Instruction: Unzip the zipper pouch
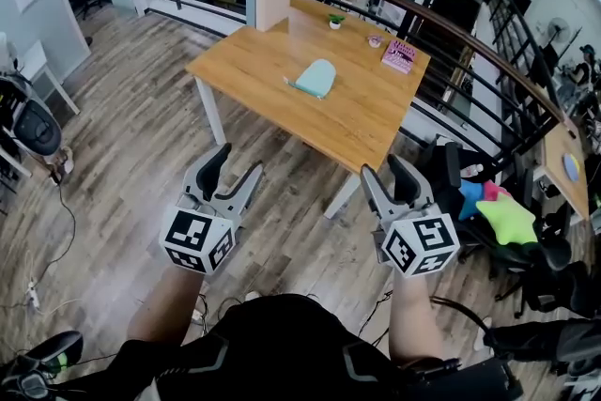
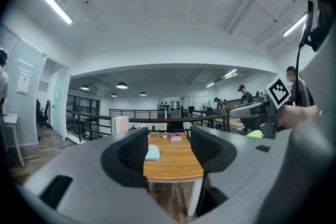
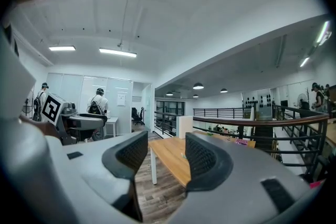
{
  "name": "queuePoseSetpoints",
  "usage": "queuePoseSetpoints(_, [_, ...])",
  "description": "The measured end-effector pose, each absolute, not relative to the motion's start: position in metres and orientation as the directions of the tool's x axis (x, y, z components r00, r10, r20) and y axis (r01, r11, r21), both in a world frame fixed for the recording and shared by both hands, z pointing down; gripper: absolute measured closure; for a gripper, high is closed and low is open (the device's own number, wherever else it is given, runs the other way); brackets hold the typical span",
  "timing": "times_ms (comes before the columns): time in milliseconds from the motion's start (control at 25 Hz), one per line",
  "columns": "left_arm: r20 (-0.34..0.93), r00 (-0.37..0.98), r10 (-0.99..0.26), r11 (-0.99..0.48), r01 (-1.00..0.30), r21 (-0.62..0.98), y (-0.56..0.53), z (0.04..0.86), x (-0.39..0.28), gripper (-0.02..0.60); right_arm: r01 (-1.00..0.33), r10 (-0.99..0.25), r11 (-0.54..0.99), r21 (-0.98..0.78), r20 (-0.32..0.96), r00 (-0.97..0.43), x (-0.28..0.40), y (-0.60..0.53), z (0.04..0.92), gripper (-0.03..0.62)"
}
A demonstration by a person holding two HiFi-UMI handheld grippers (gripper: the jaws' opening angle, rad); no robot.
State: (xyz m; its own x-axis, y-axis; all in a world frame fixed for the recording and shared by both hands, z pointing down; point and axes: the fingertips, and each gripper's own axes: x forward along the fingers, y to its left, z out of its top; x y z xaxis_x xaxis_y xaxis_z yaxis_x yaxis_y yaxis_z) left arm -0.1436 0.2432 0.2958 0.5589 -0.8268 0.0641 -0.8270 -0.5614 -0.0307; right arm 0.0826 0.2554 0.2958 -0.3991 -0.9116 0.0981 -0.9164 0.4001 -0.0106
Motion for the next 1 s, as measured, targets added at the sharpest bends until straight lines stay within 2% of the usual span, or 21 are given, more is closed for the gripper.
queuePoseSetpoints(160, [0.059,0.565,-0.823,-0.567,-0.823,-0.025,0.238,0.301,-0.156,0.313,-0.922,-0.917,0.387,-0.011,0.101,-0.386,0.073,0.25,0.298,0.322])
queuePoseSetpoints(600, [0.038,0.611,-0.791,-0.612,-0.791,-0.021,0.212,0.307,-0.198,0.309,-0.93,-0.924,0.368,0.014,0.12,-0.363,0.027,0.231,0.304,0.322])
queuePoseSetpoints(1000, [0.061,0.576,-0.815,-0.578,-0.816,-0.015,0.15,0.323,-0.196,0.309,-0.896,-0.89,0.444,0.004,0.117,-0.44,0.015,0.154,0.319,0.322])
